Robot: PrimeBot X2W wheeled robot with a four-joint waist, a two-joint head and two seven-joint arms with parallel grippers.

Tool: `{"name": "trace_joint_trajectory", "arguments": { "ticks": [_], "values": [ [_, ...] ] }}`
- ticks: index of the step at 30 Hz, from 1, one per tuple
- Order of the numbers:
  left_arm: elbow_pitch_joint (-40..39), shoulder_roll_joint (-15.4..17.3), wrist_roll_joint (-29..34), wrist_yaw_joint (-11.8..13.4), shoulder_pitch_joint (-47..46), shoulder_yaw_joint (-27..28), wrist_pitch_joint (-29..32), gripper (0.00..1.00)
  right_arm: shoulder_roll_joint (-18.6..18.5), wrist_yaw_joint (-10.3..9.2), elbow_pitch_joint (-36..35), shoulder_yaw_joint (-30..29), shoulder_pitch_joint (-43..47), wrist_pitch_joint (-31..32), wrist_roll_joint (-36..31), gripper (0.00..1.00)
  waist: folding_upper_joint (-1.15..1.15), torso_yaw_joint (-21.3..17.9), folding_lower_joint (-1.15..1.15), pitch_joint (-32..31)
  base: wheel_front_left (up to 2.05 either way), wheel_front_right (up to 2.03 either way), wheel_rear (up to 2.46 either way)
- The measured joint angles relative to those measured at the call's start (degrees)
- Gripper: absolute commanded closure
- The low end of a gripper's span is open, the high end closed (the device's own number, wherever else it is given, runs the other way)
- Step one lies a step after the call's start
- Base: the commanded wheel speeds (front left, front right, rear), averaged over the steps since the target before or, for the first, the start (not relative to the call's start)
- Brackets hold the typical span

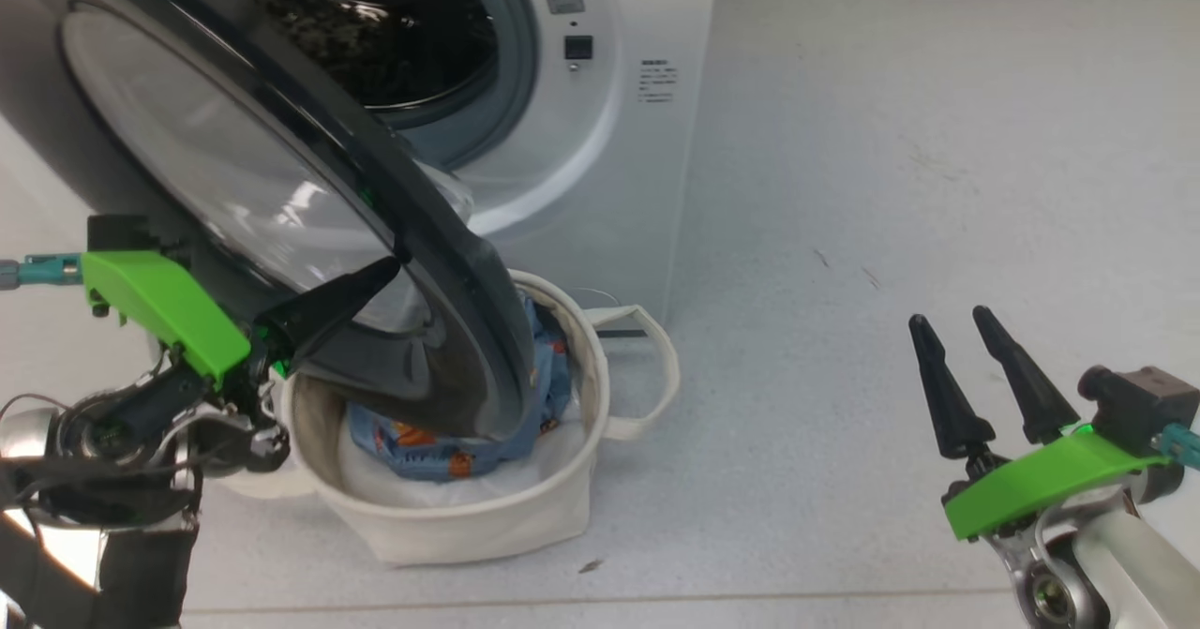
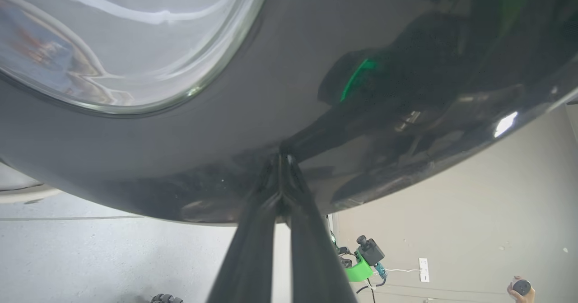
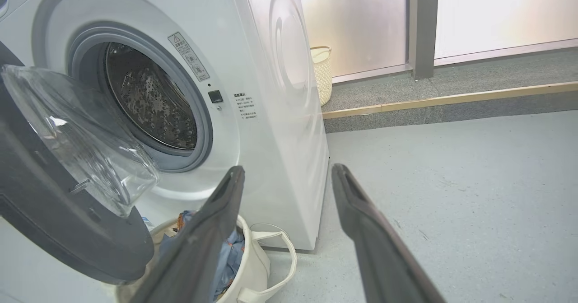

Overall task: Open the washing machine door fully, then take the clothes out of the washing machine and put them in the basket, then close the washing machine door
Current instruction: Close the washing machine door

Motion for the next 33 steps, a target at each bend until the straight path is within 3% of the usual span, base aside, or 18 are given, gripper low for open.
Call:
{"name": "trace_joint_trajectory", "arguments": {
  "ticks": [8, 16, 17, 18, 22, 26, 28, 30, 33],
  "values": [
    [0.2, -0.4, 0.4, -1.0, -1.5, 0.3, -0.7, 1.0, 0.1, 0.0, 0.0, -0.2, -0.6, 0.0, 0.0, 0.0, 0.0, -2.4, 0.0, 1.8, 0.0, 0.0, 0.0],
    [0.0, -0.4, 1.4, -2.2, -1.8, -0.6, -1.0, 1.0, 0.5, 0.0, -0.1, -0.5, -0.6, 0.0, 0.0, 0.0, 0.0, -1.1, 0.0, 1.8, 0.0, 0.0, 0.0],
    [0.0, -0.3, 1.9, -2.6, -1.7, -0.9, -1.2, 0.32, 0.5, 0.0, -0.1, -0.5, -0.6, 0.0, 0.0, 0.0, 0.0, -0.8, 0.0, 1.7, 0.0, 0.0, 0.0],
    [-0.1, -0.2, 2.6, -2.6, -1.6, -1.3, -1.3, 0.0, 0.5, 0.0, -0.1, -0.5, -0.6, 0.0, 0.0, 0.0, 0.0, -0.5, 0.0, 1.6, 0.0, 0.0, 0.0],
    [-0.4, 0.4, 4.0, -4.1, 0.4, -2.3, -1.3, 0.0, 0.5, 0.0, -0.2, -0.8, -0.6, 0.0, 0.0, 0.0, 0.0, 1.0, 0.0, 1.3, 0.0, 0.0, 0.0],
    [-0.5, 2.3, 8.3, -7.5, 2.7, -3.6, -3.7, 0.0, 0.4, 0.0, -0.1, -0.8, -0.5, 0.0, 0.0, 0.0, 0.0, 2.5, 0.0, 0.7, 0.0, 0.0, 0.0],
    [-0.3, 3.4, 11.0, -9.1, 3.8, -3.9, -6.1, 0.0, 0.4, 0.0, -0.1, -0.8, -0.4, 0.0, 0.0, 0.0, 0.0, 3.1, 0.0, 0.3, 0.0, 0.0, 0.0],
    [0.5, 5.5, 18.2, -12.4, 5.2, -5.5, -11.6, 0.0, 0.3, 0.0, -0.1, -0.8, -0.4, 0.0, 0.0, 0.0, 0.0, 4.0, 0.0, -0.3, 0.0, 0.0, 0.0],
    [1.8, 5.8, 21.1, -14.2, 6.2, -5.9, -15.3, 0.0, 0.3, 0.0, -0.2, -0.9, -0.3, 0.0, 0.0, 0.0, 0.0, 4.5, 0.0, -0.6, 0.0, 0.0, 0.0]
  ]
}}
